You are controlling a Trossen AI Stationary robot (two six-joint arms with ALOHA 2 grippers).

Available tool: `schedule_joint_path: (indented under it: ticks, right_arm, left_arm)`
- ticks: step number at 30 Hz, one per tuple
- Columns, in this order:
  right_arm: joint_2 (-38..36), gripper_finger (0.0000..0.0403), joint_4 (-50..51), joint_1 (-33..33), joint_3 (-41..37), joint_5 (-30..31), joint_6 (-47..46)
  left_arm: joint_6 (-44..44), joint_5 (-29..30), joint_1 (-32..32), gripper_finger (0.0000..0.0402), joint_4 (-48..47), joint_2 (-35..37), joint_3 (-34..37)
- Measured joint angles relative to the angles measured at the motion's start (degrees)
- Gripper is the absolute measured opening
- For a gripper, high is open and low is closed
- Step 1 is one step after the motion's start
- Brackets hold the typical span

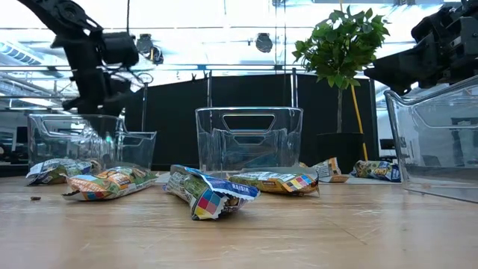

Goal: Pick and place Granola Bars by type
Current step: Put the yellow granola bar into the top left transparent bin

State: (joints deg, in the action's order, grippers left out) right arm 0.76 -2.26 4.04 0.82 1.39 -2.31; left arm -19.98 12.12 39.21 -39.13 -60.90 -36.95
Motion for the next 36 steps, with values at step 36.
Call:
schedule_joint_path:
  ticks: [36]
  right_arm:
    - [-0.01,0.0155,0.0,0.02,0.0,0.0,-0.02]
  left_arm:
    - [16.05,-25.12,-43.44,0.0186,20.8,15.61,-0.07]
